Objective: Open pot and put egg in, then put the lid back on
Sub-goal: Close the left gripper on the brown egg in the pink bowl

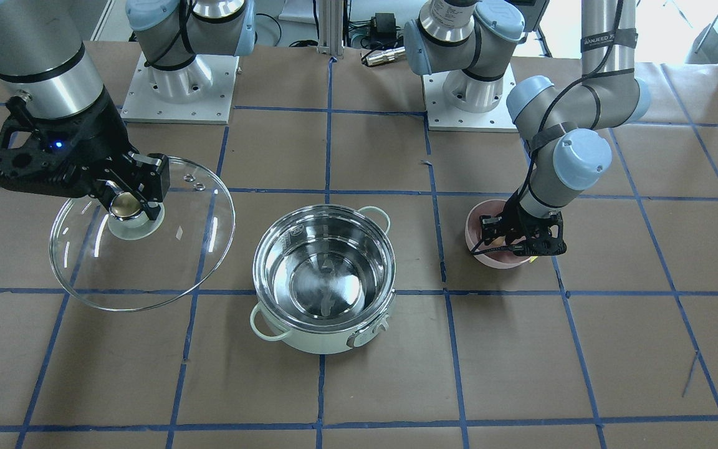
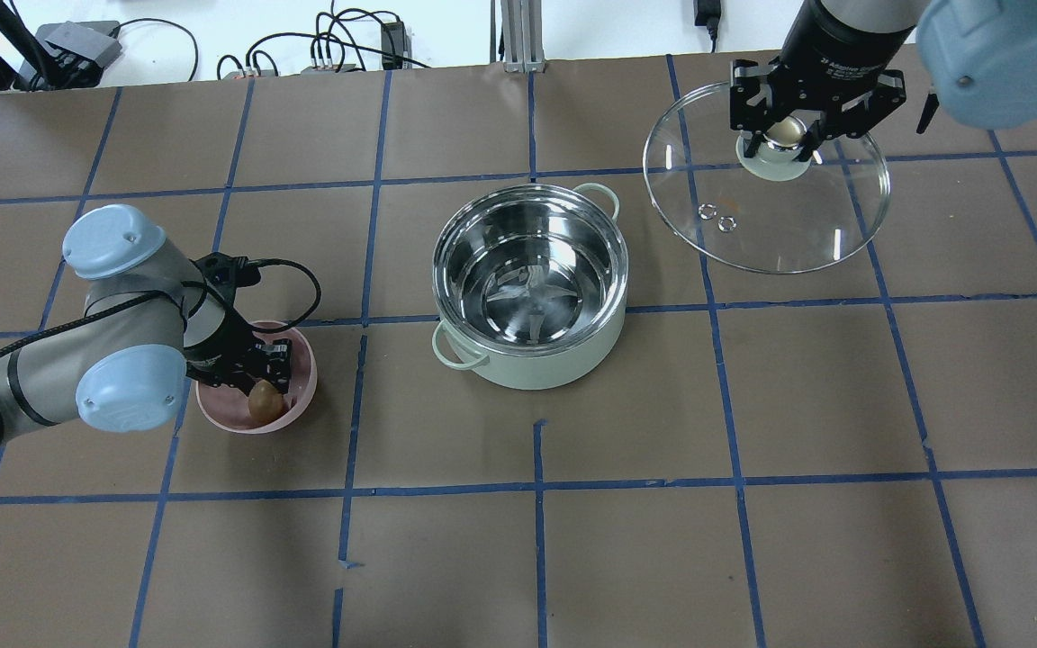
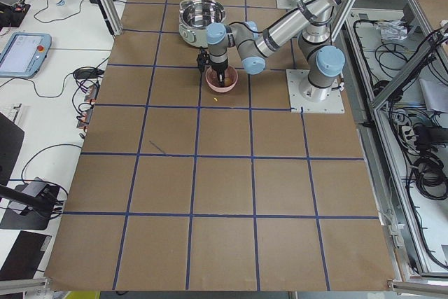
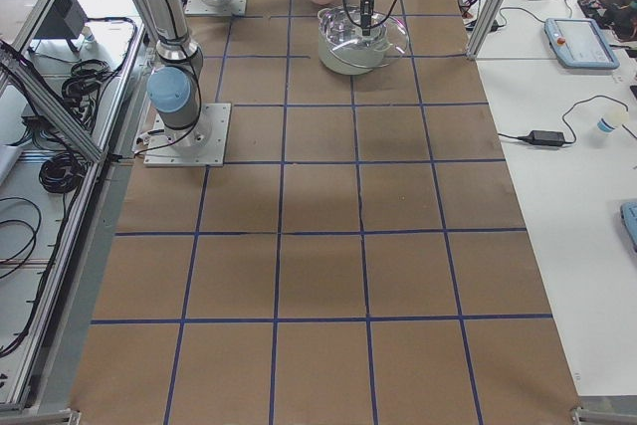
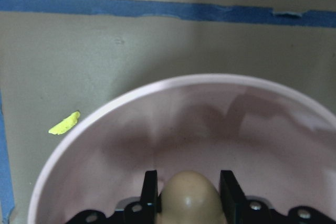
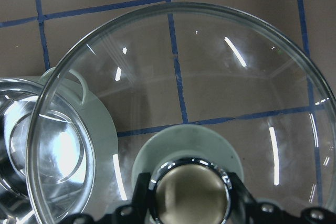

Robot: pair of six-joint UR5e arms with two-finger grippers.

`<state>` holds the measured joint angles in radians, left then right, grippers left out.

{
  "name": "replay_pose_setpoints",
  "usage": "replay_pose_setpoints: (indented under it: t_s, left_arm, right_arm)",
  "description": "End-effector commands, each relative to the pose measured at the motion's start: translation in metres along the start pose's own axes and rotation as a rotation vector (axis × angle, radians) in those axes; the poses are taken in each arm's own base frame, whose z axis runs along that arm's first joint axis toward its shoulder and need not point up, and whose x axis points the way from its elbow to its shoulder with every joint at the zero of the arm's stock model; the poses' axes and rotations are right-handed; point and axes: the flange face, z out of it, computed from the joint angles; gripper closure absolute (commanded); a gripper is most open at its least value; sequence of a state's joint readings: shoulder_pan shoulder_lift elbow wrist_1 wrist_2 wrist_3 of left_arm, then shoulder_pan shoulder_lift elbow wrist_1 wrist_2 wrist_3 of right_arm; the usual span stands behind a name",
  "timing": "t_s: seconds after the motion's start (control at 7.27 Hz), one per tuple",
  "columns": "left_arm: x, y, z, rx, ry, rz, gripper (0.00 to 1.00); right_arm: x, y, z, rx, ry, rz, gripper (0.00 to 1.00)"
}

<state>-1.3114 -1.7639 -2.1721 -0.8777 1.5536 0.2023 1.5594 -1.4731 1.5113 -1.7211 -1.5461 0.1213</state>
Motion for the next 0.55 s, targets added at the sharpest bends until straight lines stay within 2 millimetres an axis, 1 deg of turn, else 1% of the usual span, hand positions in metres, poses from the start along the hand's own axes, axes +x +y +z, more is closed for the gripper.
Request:
replay_pose_setpoints:
  t_s: [0.0,0.14,0.28,0.41]
  left_arm:
    - [-0.001,0.0,0.0,-0.001,0.0,0.005,0.86]
    - [-0.001,-0.001,-0.003,0.006,-0.001,0.008,0.88]
    - [-0.001,-0.004,-0.01,0.024,-0.005,0.01,0.98]
    - [0.002,-0.006,-0.015,0.038,-0.007,0.013,0.99]
  right_arm:
    - [0.0,0.0,-0.001,0.001,-0.001,0.001,0.67]
    - [0.001,0.0,-0.001,0.002,0.0,0.001,0.67]
    - [0.0,0.0,0.0,0.0,0.0,0.001,0.67]
    - [0.001,0.0,0.001,-0.001,0.003,0.001,0.66]
